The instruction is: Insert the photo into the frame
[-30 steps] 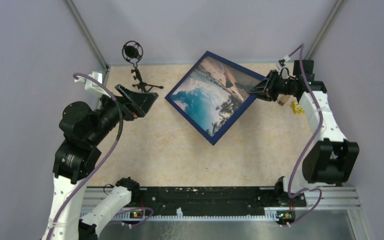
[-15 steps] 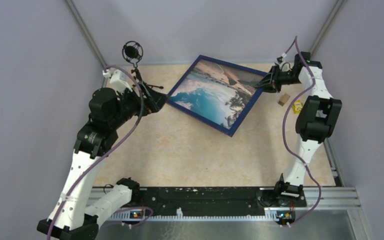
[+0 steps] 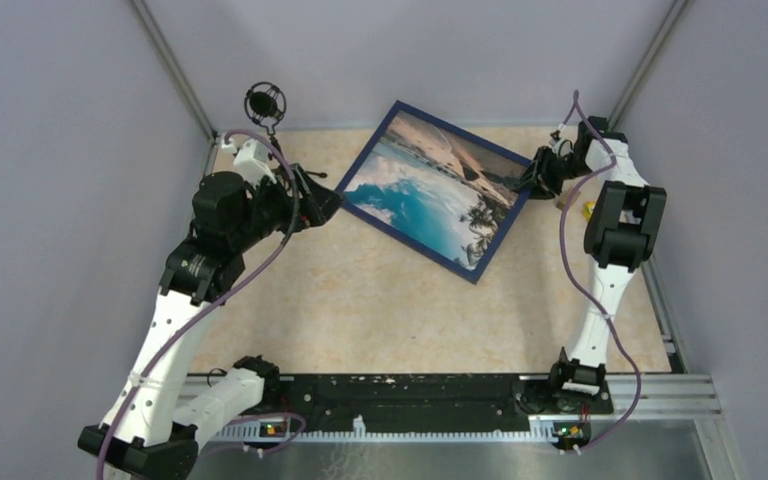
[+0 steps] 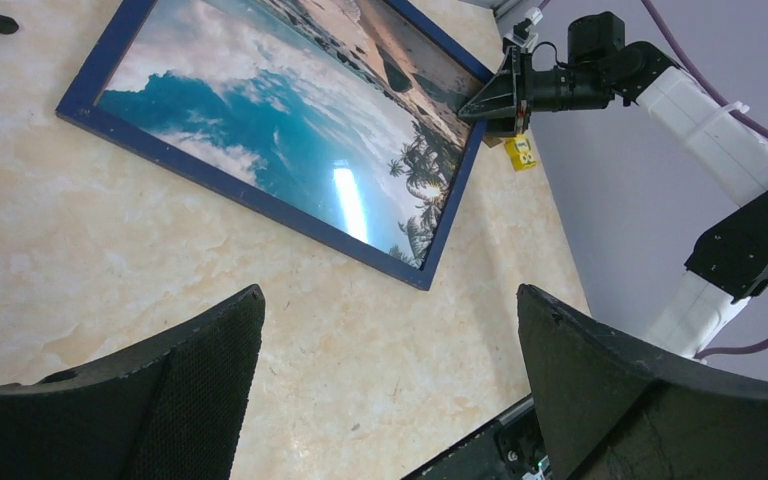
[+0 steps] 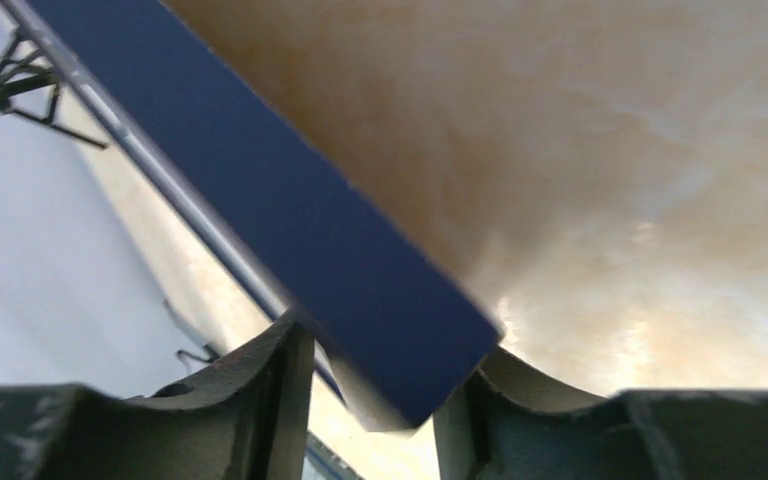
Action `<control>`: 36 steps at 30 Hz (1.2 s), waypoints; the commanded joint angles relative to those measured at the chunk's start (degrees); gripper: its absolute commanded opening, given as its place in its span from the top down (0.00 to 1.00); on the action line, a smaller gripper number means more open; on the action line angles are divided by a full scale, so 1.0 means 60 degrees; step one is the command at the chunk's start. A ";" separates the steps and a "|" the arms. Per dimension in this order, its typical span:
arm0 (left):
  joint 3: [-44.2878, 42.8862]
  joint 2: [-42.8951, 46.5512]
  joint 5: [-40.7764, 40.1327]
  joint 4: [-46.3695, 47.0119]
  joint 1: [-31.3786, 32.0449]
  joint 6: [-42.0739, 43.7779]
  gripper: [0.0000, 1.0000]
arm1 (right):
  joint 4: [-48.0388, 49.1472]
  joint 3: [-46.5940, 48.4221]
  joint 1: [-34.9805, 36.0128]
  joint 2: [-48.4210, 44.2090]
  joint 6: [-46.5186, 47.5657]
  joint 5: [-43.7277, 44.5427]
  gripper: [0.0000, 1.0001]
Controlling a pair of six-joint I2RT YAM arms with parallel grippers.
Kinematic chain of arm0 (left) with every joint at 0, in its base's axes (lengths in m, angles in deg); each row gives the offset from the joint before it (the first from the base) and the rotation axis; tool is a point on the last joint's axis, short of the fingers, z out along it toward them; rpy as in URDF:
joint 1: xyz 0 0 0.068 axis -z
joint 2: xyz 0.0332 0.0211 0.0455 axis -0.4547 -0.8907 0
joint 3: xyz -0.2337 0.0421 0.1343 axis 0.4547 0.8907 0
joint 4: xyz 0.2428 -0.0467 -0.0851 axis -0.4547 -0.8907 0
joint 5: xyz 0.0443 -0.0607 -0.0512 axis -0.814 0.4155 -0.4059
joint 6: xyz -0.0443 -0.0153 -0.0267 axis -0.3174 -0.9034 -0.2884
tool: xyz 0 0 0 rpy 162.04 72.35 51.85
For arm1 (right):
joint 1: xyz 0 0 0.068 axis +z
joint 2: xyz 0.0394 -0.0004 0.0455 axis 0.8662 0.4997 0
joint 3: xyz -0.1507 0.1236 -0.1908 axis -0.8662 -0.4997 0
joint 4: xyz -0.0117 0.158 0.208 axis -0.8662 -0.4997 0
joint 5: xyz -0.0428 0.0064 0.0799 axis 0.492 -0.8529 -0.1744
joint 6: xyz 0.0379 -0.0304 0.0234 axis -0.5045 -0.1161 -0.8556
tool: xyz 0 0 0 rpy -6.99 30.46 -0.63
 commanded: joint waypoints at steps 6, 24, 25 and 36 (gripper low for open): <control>0.0230 0.0107 0.0017 0.0353 0.0036 0.0136 0.02 | 0.1446 -0.0215 -0.0161 -0.0651 0.0333 0.2830 0.38; -0.2074 -0.0081 0.0403 -0.0550 0.0036 0.1456 0.01 | 0.0502 -0.4568 0.3648 -0.9354 -0.0846 0.7145 0.01; -0.2282 -0.0084 0.0429 -0.0529 0.0036 0.1480 0.02 | 0.0370 -0.4754 0.3727 -0.9891 -0.1064 0.6778 0.01; -0.3426 0.0446 -0.0188 0.0051 0.0036 0.1290 0.01 | 0.0033 -0.2580 0.3783 -1.4608 -0.1247 0.4923 0.01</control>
